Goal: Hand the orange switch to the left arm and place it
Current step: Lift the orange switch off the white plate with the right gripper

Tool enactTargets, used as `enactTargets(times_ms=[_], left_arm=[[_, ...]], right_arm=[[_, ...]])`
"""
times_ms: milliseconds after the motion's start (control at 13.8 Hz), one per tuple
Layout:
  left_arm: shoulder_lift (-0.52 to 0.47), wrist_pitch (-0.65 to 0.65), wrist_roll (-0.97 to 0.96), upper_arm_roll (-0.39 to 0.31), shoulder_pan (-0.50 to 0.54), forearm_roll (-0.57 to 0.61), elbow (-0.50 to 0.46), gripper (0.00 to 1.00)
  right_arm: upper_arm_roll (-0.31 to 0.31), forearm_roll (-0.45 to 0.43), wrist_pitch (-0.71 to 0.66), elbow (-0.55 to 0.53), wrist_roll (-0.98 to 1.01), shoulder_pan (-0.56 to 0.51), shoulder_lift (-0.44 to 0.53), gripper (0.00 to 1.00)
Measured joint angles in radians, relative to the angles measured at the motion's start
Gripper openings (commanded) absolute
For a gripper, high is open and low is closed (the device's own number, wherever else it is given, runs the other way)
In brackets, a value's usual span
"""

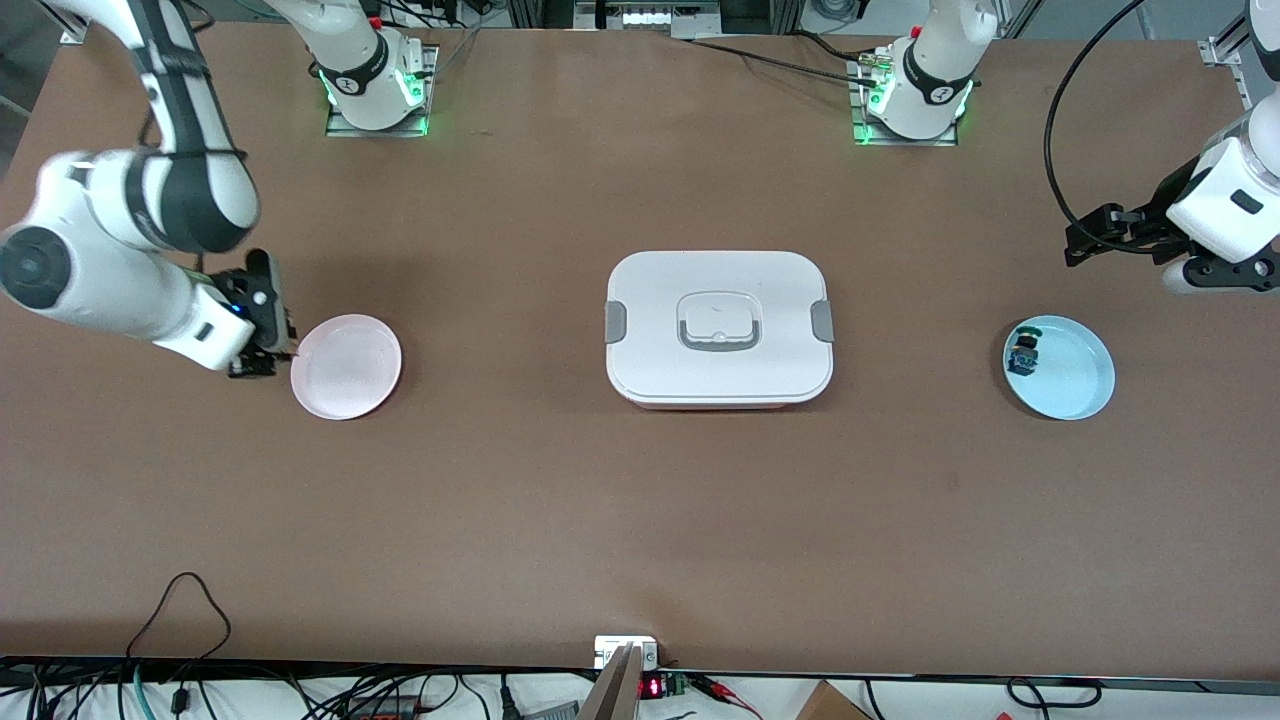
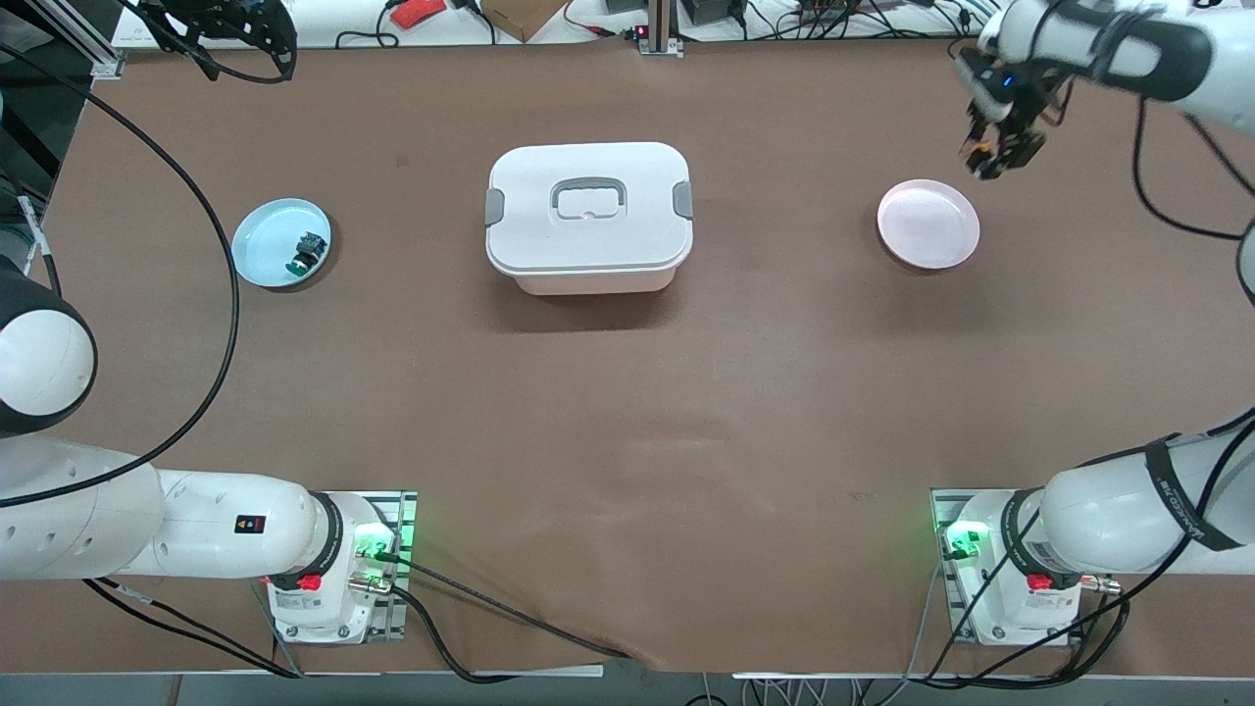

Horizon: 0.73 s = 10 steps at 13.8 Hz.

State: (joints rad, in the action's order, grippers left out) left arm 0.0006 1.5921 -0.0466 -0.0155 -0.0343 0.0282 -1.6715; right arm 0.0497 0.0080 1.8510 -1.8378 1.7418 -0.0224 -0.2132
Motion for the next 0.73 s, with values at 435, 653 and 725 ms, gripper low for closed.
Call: enactTargets(times_ms=[435, 653, 725], left_arm=[[0.000, 0.000, 0.000, 0.000, 0.000, 0.000, 0.000, 1.00], [0.000, 0.000, 0.000, 0.000, 0.000, 0.000, 0.000, 1.00], [0.000, 0.000, 0.000, 0.000, 0.000, 0.000, 0.000, 1.00]], right_arm=[[-0.002, 0.003, -0.293, 0.210, 0.000, -0.001, 0.059, 0.01], [-0.001, 0.065, -0.293, 0.210, 0.000, 0.000, 0.037, 0.01], [-0.001, 0.123, -0.293, 0.210, 0.000, 0.000, 0.030, 0.02]])
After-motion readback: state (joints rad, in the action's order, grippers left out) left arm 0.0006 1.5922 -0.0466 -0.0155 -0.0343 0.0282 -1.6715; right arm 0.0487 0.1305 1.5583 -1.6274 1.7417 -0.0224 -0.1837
